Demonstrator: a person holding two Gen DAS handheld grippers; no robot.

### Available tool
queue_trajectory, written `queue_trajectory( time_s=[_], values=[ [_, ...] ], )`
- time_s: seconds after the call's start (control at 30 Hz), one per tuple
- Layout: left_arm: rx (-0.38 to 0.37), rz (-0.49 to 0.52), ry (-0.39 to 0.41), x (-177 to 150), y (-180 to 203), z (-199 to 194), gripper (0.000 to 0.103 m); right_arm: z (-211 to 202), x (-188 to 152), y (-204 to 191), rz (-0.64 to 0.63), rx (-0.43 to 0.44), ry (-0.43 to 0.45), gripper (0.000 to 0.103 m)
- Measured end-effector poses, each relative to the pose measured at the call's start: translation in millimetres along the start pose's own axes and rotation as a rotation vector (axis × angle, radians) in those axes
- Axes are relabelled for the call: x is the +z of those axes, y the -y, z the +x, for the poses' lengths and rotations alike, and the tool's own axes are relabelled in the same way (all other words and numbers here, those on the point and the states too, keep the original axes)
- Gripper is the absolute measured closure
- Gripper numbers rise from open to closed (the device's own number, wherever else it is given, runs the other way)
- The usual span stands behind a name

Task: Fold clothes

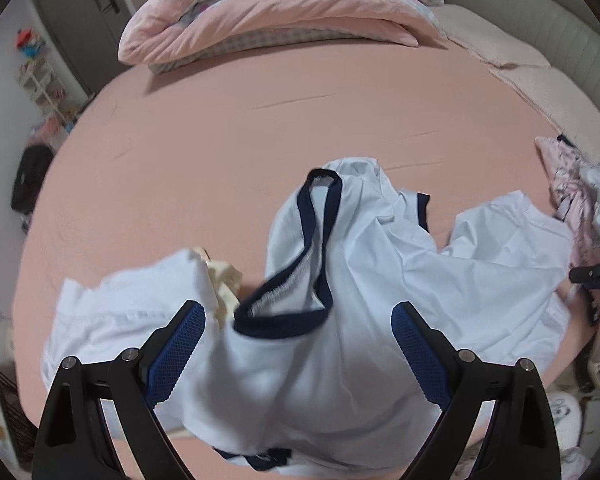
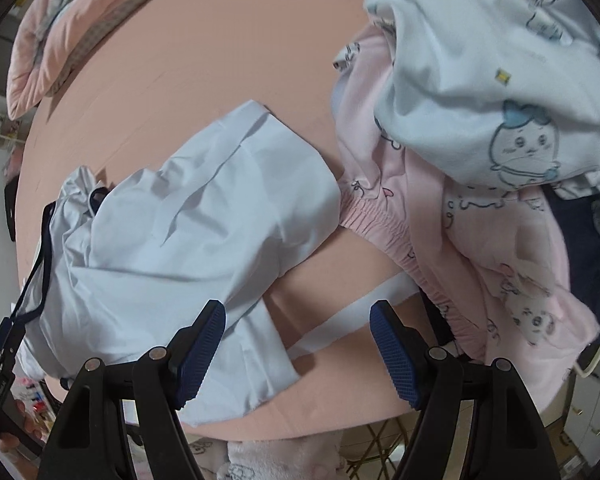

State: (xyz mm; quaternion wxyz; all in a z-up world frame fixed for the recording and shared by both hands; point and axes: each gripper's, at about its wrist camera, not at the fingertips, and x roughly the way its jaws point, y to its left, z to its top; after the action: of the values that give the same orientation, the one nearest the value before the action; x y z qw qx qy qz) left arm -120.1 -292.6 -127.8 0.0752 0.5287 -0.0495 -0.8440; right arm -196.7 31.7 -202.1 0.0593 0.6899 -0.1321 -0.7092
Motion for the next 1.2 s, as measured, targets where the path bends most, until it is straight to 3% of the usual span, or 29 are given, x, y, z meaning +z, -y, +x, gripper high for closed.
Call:
queue_trajectory(
  time_s=[0.2,0.37,0.6,1.0,1.2],
  values=[
    [0.042,0.089,-0.027,24,5,20,0.008,13,7,2,0.070,0.067,-0.002,0.028],
    [0.005,0.092,-0.083,41,7,50,0.008,21,12,1,0.114,0.104,-0.008,0.028],
    [0.044,0.122,-0.151,50,15,82,0.008,29,19,0,0.159,0.122,-0.008,0.028],
    [0.006,-0.002,-0.246,53,3,122,0.009,37,26,-10,0.220,0.130,0.023,0.028],
    [-0.005,-0.051,-0.285,46,1,136,0.033,40,20,-20,0.246,0.130,0.057,0.029]
  ],
)
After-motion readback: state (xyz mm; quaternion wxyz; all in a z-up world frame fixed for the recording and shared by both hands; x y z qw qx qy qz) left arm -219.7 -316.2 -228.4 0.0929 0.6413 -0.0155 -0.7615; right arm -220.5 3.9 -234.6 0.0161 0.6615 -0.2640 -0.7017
